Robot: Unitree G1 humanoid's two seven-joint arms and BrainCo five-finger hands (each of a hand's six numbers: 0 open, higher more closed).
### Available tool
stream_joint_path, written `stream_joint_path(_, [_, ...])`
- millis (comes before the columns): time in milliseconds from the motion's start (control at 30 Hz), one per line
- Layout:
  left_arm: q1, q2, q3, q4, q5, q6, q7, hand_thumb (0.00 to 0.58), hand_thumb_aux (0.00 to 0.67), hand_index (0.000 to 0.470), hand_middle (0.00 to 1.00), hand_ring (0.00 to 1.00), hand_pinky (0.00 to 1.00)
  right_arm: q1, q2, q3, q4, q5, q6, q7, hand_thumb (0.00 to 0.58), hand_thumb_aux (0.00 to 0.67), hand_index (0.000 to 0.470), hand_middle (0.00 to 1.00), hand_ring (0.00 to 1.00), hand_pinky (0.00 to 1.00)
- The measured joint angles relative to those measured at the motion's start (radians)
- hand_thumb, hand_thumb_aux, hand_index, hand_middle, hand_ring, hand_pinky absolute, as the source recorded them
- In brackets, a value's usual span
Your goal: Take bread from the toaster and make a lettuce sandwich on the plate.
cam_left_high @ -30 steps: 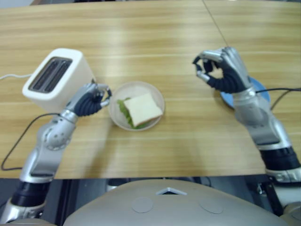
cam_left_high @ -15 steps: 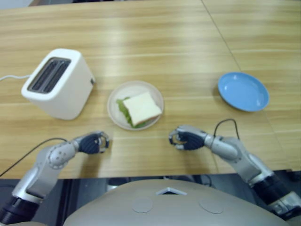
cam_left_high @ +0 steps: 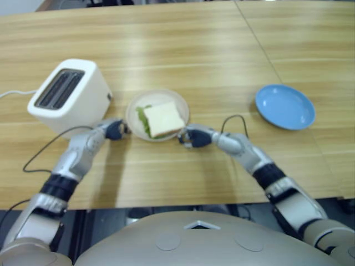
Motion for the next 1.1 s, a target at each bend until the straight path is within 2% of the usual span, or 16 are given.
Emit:
stream_joint_path(33, [-0.023,-0.036,0.001,0.043,-0.033,-0.033,0.003,0.569,0.578,0.397,1.00,1.00,1.00,-0.025,0.009,-0.002,0.044,-0.006,-0.011,-0.024,0.580,0.670,0.460,1.00,1.00,1.00])
stream_joint_path(67, [-0.042,-0.071,0.001,0.079,-0.059,-0.068,0.008,0.519,0.452,0.310,1.00,1.00,1.00,-0.043,0.020,-0.003,0.079,-0.007,-0.024,-0.047,0.580,0.670,0.460,1.00,1.00,1.00])
stream_joint_path(100, [-0.072,-0.112,-0.001,0.128,-0.084,-0.109,0.020,0.468,0.376,0.258,1.00,1.00,1.00,-0.067,0.036,-0.001,0.122,-0.018,-0.035,-0.085,0.580,0.670,0.460,1.00,1.00,1.00])
stream_joint_path(167, [-0.121,-0.155,0.001,0.203,-0.122,-0.164,0.042,0.468,0.376,0.258,1.00,1.00,1.00,-0.115,0.049,0.007,0.188,-0.047,-0.053,-0.152,0.580,0.670,0.460,1.00,1.00,1.00])
stream_joint_path(233, [-0.158,-0.172,0.007,0.257,-0.143,-0.195,0.066,0.360,0.257,0.177,1.00,1.00,1.00,-0.150,0.051,0.007,0.235,-0.055,-0.066,-0.204,0.580,0.670,0.460,1.00,1.00,1.00])
stream_joint_path(267, [-0.180,-0.178,0.014,0.295,-0.151,-0.211,0.085,0.112,0.068,0.047,1.00,1.00,1.00,-0.168,0.048,0.006,0.259,-0.064,-0.072,-0.249,0.462,0.368,0.253,0.96,0.96,0.96])
stream_joint_path(300, [-0.194,-0.179,0.016,0.322,-0.151,-0.217,0.100,0.112,0.068,0.047,1.00,1.00,1.00,-0.182,0.047,0.004,0.277,-0.073,-0.074,-0.279,0.462,0.368,0.253,0.96,0.96,0.96])
stream_joint_path(333, [-0.202,-0.179,0.018,0.339,-0.151,-0.221,0.112,0.000,0.000,0.000,0.71,0.71,0.71,-0.187,0.044,-0.002,0.286,-0.077,-0.076,-0.303,0.036,0.021,0.014,0.71,0.71,0.71])
stream_joint_path(367, [-0.216,-0.180,0.016,0.375,-0.145,-0.224,0.133,0.000,0.000,0.000,0.71,0.71,0.71,-0.191,0.034,-0.002,0.294,-0.091,-0.079,-0.347,0.036,0.021,0.014,0.71,0.71,0.71])
stream_joint_path(400, [-0.219,-0.179,0.016,0.397,-0.141,-0.224,0.149,0.000,0.000,0.000,0.57,0.57,0.57,-0.191,0.023,-0.002,0.296,-0.099,-0.083,-0.375,0.000,0.000,0.000,0.15,0.15,0.15])
stream_joint_path(433, [-0.218,-0.175,0.016,0.408,-0.138,-0.223,0.161,0.000,0.000,0.000,0.05,0.05,0.05,-0.188,0.006,-0.003,0.294,-0.103,-0.090,-0.397,0.000,0.000,0.000,0.00,0.00,0.00])
stream_joint_path(500, [-0.202,-0.151,0.017,0.405,-0.130,-0.221,0.186,0.000,0.000,0.000,0.00,0.00,0.00,-0.165,-0.040,-0.017,0.260,-0.102,-0.109,-0.431,0.000,0.000,0.000,0.00,0.00,0.00])
stream_joint_path(700, [-0.076,-0.099,0.116,0.238,-0.139,-0.178,0.296,0.000,0.000,0.000,0.00,0.00,0.00,0.051,-0.141,-0.179,-0.012,0.044,-0.156,-0.448,0.000,0.000,0.000,0.00,0.00,0.00])
stream_joint_path(833, [-0.026,-0.266,0.269,0.103,-0.357,-0.201,0.341,0.000,0.000,0.000,0.00,0.00,0.00,0.159,-0.073,-0.319,-0.195,0.348,-0.143,-0.355,0.000,0.000,0.000,0.00,0.00,0.00])
stream_joint_path(967, [-0.026,-0.484,0.361,0.026,-0.620,-0.192,0.323,0.000,0.000,0.000,0.00,0.00,0.00,0.212,0.057,-0.382,-0.305,0.639,-0.052,-0.219,0.000,0.000,0.000,0.00,0.00,0.00])
stream_joint_path(1100, [-0.050,-0.523,0.389,0.047,-0.672,-0.198,0.327,0.000,0.000,0.000,0.00,0.00,0.00,0.213,0.116,-0.445,-0.288,0.743,0.013,-0.150,0.000,0.000,0.000,0.00,0.00,0.00])
